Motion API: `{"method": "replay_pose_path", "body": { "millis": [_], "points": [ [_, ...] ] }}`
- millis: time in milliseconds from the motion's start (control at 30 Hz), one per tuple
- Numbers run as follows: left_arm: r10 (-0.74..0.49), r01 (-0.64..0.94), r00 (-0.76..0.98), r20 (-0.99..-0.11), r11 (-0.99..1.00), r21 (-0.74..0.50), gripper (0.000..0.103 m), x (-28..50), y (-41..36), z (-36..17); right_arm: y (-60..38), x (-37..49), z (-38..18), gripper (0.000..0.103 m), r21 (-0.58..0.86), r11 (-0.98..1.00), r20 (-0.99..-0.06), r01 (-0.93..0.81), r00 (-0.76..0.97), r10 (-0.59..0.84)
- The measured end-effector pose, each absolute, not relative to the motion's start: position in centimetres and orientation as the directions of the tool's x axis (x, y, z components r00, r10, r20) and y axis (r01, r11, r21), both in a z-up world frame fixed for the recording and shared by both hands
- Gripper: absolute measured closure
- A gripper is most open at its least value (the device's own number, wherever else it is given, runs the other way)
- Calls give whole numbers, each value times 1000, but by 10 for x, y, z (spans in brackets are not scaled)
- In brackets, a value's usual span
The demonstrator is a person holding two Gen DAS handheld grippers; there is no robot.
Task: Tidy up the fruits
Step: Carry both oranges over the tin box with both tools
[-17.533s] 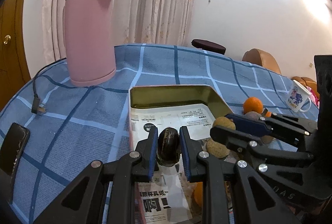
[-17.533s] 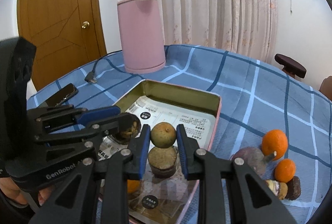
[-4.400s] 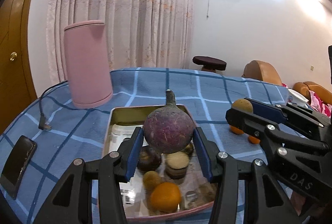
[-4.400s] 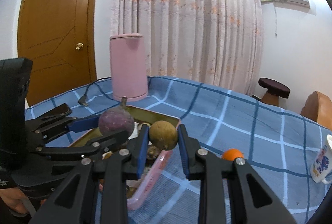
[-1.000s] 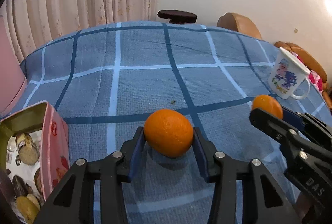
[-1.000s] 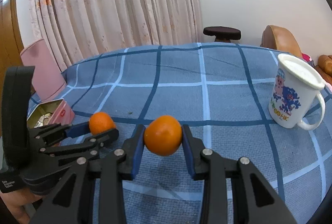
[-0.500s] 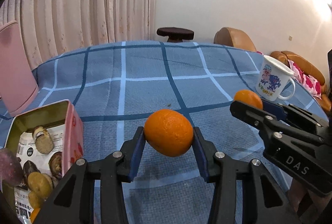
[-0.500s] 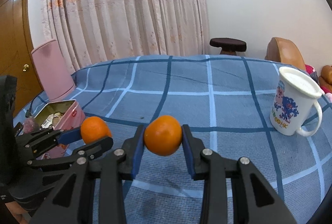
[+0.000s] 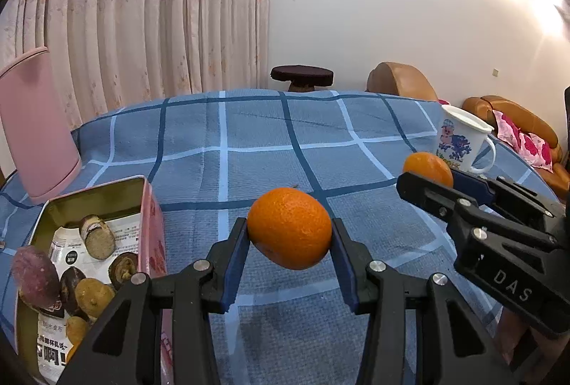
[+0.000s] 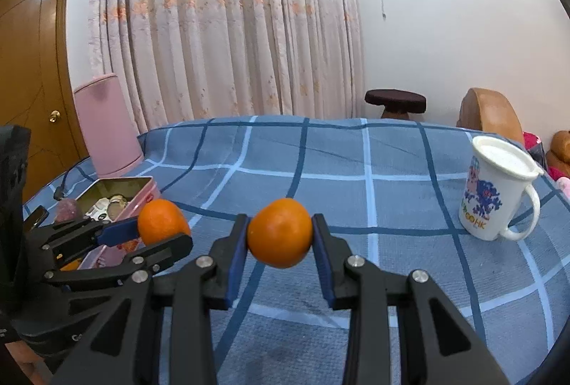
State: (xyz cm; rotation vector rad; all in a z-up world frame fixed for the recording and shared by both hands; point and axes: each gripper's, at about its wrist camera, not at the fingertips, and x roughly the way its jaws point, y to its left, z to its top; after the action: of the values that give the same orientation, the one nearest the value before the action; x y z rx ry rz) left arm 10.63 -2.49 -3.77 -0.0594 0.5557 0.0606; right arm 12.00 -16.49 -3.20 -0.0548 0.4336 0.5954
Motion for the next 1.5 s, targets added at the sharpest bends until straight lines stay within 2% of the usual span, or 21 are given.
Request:
{"method": "replay_pose_path", "body": {
  "millis": [300, 1000, 1500],
  "points": [
    [55, -82, 871, -488, 996, -34, 56, 88, -20, -34, -159, 104, -30, 65, 35, 828, -372, -559, 762, 530],
    [72, -107, 893, -443, 993, -54, 56, 57, 2, -25, -135, 89, -30, 65, 22, 802, -366, -597, 742, 562],
    [179, -204, 886, -429, 979, -12, 56, 27, 41, -9, -90, 68, 6, 65, 7, 728, -312, -686, 690, 653]
  ]
}}
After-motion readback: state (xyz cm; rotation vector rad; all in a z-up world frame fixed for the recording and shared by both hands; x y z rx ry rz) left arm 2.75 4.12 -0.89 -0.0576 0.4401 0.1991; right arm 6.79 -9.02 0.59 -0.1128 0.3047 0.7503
